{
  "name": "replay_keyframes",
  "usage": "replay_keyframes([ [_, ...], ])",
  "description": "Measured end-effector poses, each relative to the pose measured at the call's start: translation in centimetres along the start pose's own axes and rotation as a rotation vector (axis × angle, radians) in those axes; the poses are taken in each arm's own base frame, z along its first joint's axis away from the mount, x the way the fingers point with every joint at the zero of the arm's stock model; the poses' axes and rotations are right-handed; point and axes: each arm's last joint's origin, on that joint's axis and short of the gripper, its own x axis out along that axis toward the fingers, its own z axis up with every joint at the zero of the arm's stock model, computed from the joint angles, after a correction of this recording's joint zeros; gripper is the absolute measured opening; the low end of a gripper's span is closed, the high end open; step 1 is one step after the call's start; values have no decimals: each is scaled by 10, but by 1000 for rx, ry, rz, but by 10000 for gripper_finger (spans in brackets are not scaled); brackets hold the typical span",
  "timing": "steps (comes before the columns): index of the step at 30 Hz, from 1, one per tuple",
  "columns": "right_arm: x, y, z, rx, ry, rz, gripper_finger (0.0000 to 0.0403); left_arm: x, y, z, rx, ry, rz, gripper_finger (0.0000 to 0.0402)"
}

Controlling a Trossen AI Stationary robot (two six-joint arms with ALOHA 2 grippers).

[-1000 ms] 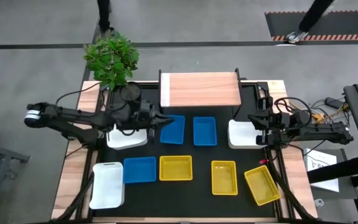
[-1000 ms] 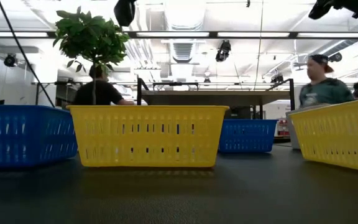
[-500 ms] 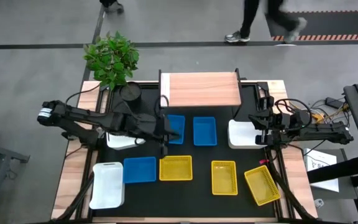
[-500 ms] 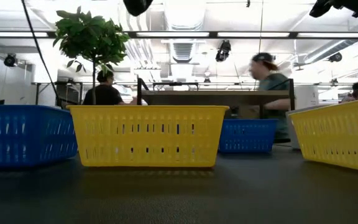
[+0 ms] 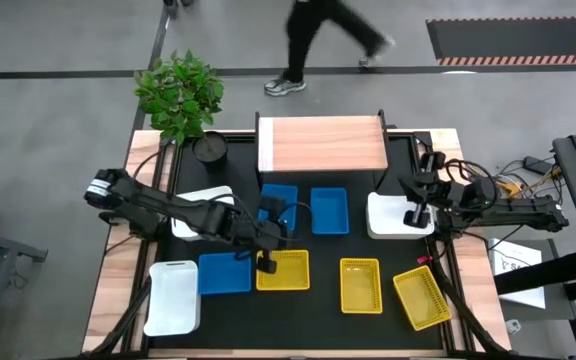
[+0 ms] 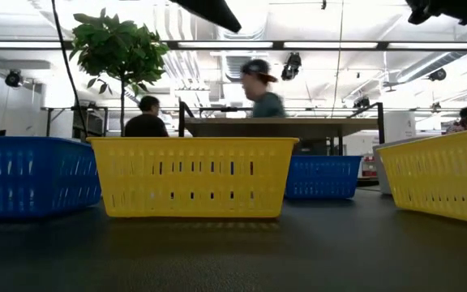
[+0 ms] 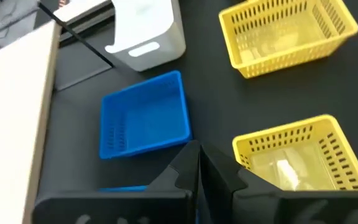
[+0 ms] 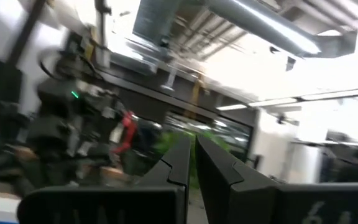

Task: Stack baskets on shelf by color
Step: Put the top left blue bin on the shelf

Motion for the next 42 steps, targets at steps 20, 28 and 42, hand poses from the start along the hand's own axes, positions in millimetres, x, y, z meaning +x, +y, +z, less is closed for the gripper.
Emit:
replay_keyframes([
  [20, 1, 0, -3, -117, 52, -45, 18, 45, 15, -61, -271, 260, -45, 126],
  [28, 1, 0, -3, -93, 50, -46, 18, 60, 19, -84, -300, 267, -17, 179],
  [42, 1, 0, -4, -89, 55, -43, 18, 76, 8, -109, -308, 176, -17, 180],
])
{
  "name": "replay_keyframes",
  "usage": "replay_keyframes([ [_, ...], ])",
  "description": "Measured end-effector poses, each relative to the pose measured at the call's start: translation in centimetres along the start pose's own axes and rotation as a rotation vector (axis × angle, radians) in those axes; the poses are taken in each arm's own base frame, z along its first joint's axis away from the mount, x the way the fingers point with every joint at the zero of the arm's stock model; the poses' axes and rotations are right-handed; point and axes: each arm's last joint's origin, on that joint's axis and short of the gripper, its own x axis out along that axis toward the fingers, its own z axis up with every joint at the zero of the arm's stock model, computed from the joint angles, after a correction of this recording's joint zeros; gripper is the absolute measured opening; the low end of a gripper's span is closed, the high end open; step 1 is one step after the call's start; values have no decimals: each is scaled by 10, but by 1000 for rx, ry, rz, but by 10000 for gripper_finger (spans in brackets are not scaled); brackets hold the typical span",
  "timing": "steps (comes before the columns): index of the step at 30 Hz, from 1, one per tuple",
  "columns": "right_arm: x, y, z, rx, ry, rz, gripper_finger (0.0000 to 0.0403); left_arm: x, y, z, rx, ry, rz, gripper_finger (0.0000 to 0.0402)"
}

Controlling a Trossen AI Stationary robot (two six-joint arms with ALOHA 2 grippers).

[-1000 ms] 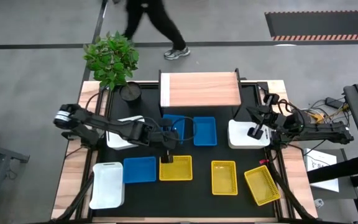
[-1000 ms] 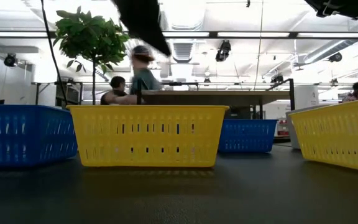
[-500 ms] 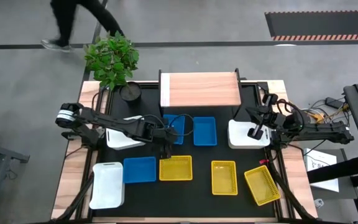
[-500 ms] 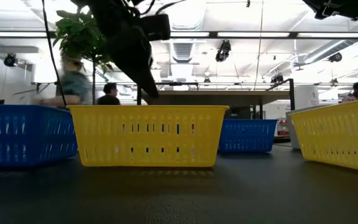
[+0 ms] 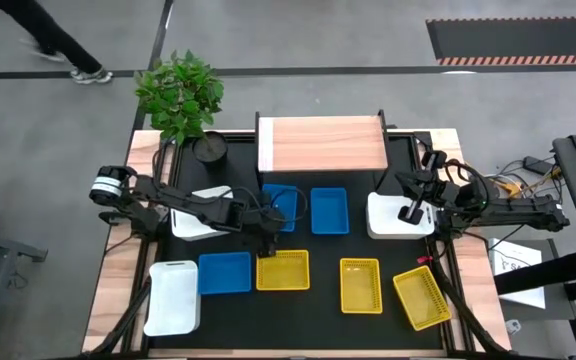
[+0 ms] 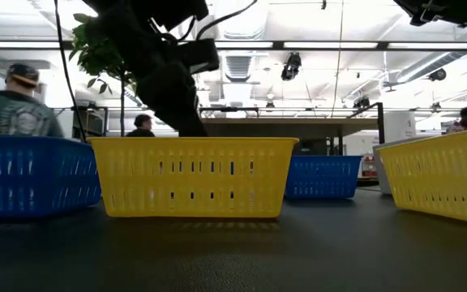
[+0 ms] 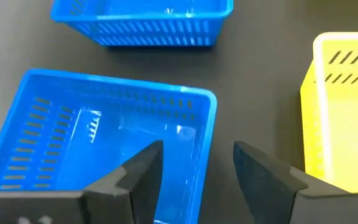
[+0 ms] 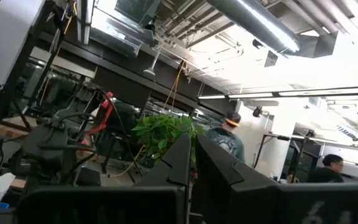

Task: Stack baskets on shelf by color
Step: Put the top left blue bin on the shelf

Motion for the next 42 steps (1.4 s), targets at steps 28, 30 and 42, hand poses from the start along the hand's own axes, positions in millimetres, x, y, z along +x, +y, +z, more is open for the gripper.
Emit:
replay_keyframes([
  [28, 0, 1, -1, 8, 15, 8, 18, 31, -6, -14, 10, 29, -47, 28],
  [30, 0, 1, -1, 8, 15, 7, 18, 30, -6, -13, 10, 27, -55, 8],
  [42, 0, 1, -1, 8, 15, 8, 18, -1, -6, 19, -9, -103, -81, 0],
])
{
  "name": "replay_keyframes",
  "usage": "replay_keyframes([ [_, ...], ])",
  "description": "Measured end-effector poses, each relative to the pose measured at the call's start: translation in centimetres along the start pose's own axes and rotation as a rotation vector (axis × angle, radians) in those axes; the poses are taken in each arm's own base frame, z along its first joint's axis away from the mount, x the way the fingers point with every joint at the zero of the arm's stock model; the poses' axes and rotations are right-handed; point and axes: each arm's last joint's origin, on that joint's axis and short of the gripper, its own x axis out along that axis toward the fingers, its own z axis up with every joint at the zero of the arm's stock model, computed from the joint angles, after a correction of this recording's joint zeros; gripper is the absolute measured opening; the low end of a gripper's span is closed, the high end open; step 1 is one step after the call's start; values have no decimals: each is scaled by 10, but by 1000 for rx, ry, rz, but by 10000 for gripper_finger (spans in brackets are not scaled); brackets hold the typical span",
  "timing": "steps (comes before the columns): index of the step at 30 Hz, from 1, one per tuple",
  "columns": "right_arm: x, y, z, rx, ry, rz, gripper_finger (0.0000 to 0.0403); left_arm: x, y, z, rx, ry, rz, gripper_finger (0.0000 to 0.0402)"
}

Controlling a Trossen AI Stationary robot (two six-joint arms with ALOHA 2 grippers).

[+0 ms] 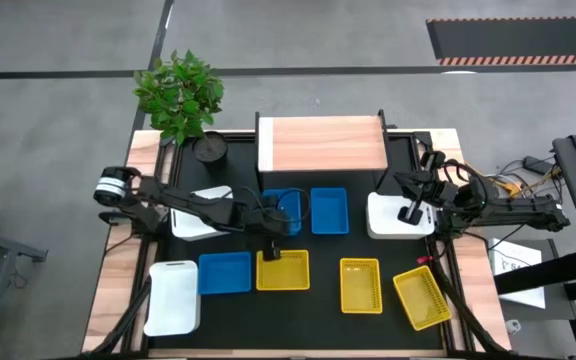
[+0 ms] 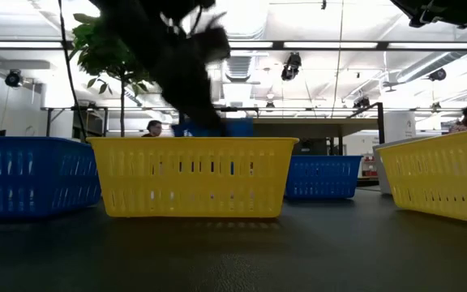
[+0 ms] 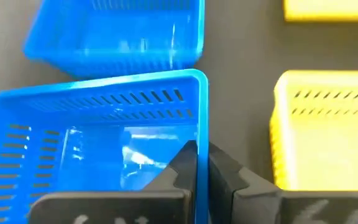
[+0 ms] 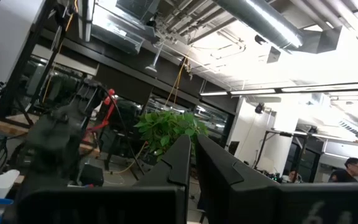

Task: Stack baskets on shelf by color
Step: Put the top left blue bin on the shelf

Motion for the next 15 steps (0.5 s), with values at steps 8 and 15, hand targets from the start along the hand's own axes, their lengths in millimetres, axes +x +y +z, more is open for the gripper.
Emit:
replay_keyframes([
  [8, 0, 0, 0, 0, 0, 0, 18, -55, -5, 43, -12, -187, -111, 0],
  [15, 0, 0, 0, 0, 0, 0, 18, -105, -20, 84, 120, -398, -228, 0],
])
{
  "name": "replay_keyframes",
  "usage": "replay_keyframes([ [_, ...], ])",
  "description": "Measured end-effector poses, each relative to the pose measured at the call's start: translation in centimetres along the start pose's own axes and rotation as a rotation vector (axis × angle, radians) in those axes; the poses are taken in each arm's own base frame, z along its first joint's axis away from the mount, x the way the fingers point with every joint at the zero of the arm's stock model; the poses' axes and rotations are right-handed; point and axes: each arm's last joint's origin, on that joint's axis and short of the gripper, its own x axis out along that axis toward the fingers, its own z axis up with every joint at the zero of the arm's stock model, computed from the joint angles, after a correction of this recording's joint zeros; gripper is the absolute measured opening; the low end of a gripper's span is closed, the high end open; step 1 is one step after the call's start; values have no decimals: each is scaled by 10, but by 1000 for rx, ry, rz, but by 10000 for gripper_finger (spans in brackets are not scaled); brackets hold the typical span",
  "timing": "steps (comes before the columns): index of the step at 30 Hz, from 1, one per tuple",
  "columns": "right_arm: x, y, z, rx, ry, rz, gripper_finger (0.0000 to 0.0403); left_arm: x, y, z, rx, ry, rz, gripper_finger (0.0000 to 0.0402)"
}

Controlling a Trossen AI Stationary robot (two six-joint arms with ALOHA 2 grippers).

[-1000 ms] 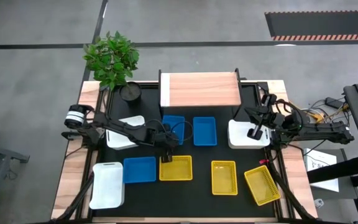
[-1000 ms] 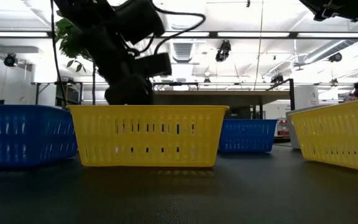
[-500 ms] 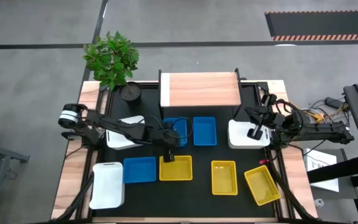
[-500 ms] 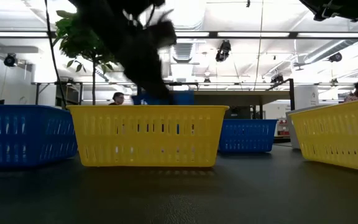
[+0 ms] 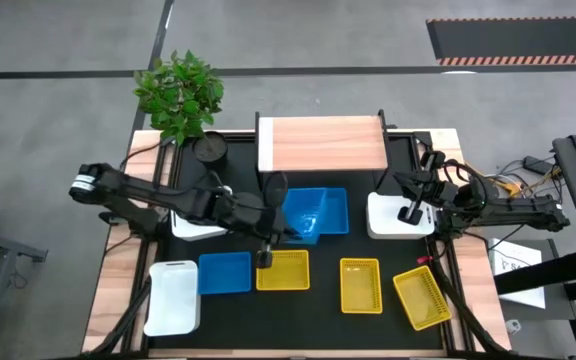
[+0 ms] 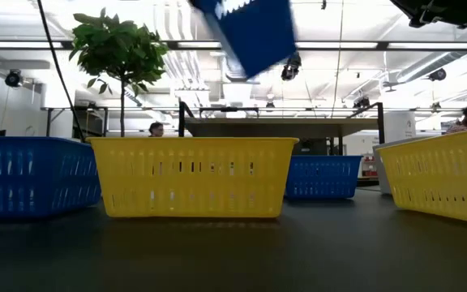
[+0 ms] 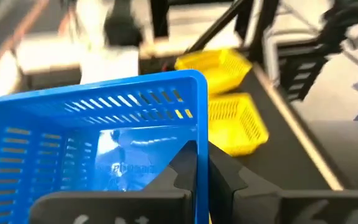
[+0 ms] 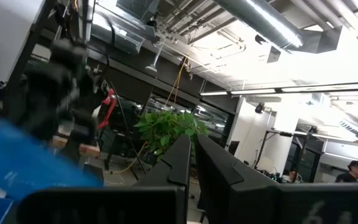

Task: Stack baskets on shelf by color
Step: Put the top left blue bin on the shelf

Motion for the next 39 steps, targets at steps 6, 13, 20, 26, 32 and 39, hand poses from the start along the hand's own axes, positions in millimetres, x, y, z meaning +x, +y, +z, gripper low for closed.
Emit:
replay_keyframes([
  [6, 0, 0, 0, 0, 0, 0, 18, -10, 4, 39, 135, -114, 74, 0],
  [13, 0, 0, 0, 0, 0, 0, 18, -6, 41, 38, 181, -16, 365, 0],
  [20, 0, 0, 0, 0, 2, 0, 18, 6, 94, 12, 146, 165, 493, 0],
  [26, 0, 0, 0, -8, 3, 1, 18, 19, 137, -14, 94, 286, 574, 0],
  [32, 1, 1, -1, -15, 9, 2, 18, 20, 159, -27, 76, 340, 612, 0],
  [39, 1, 1, -1, -21, 12, 4, 18, 20, 162, -33, 130, 403, 555, 0],
])
